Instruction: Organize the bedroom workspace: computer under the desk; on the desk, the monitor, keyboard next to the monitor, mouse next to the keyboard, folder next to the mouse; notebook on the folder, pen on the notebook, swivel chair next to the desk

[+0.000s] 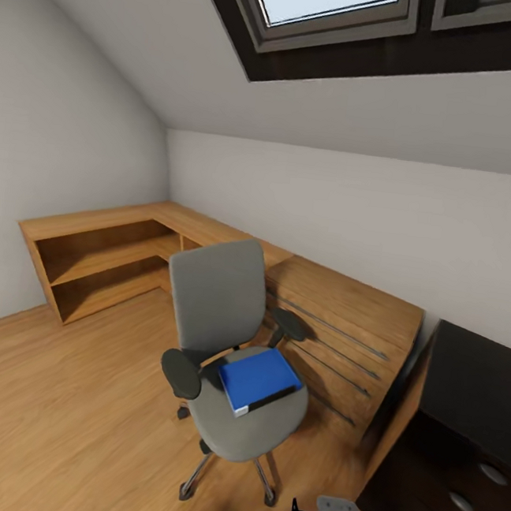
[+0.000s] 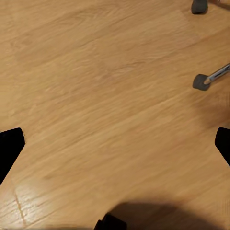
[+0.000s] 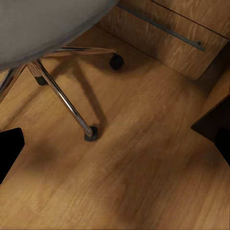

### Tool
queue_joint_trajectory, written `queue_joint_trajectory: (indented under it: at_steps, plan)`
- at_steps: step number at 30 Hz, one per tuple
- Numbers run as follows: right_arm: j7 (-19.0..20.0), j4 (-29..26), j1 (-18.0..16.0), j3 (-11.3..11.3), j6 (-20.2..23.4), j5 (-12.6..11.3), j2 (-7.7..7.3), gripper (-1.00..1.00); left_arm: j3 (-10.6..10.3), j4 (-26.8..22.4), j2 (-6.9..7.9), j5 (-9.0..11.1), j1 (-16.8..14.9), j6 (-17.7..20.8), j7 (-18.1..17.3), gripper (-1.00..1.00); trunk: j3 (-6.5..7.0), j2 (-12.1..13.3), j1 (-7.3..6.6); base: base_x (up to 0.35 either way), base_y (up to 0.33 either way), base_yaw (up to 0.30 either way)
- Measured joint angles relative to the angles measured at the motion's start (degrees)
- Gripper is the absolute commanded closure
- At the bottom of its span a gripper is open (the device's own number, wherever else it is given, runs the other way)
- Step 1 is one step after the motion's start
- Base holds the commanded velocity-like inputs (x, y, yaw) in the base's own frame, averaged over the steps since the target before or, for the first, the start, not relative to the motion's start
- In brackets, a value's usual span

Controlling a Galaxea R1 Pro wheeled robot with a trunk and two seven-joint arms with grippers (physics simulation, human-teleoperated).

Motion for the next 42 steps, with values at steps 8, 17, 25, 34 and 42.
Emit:
queue_joint_trajectory:
  at_steps: [8, 17, 25, 34, 42]
  plan:
    - [0.0, 0.0, 0.0, 0.0, 0.0, 0.0, -0.04, -1.00, 0.0, 0.0, 0.00, 0.0, 0.0, 0.0, 0.0, -1.00, -0.13, 0.0, 0.00, 0.002, 0.000, 0.070]
    - [-0.1, -0.1, 0.0, -0.5, 0.1, -0.1, -0.10, -1.00, -0.1, 0.0, -0.08, 0.0, 0.0, 0.0, 0.0, -1.00, -0.14, 0.0, 0.00, 0.000, 0.000, 0.004]
    - [-0.4, -10.4, 0.0, -4.7, 10.5, 0.2, -0.23, -1.00, -0.1, 0.1, -0.14, 0.0, 0.0, 0.1, 0.0, -1.00, -0.14, 0.0, 0.00, 0.000, 0.000, 0.000]
    - [-0.3, -35.0, -0.1, -5.1, 37.6, 0.1, -0.83, -1.00, 0.0, 0.1, -0.10, 0.0, 0.0, 0.0, 0.0, -1.00, -0.14, 0.0, 0.00, 0.000, 0.000, 0.000]
    - [-0.2, -46.2, -0.3, -5.1, 49.6, 0.1, -0.61, -1.00, 0.0, 1.2, -0.09, 0.0, 0.0, 0.0, -0.1, -1.00, -0.14, 0.0, 0.00, 0.000, 0.000, 0.000]
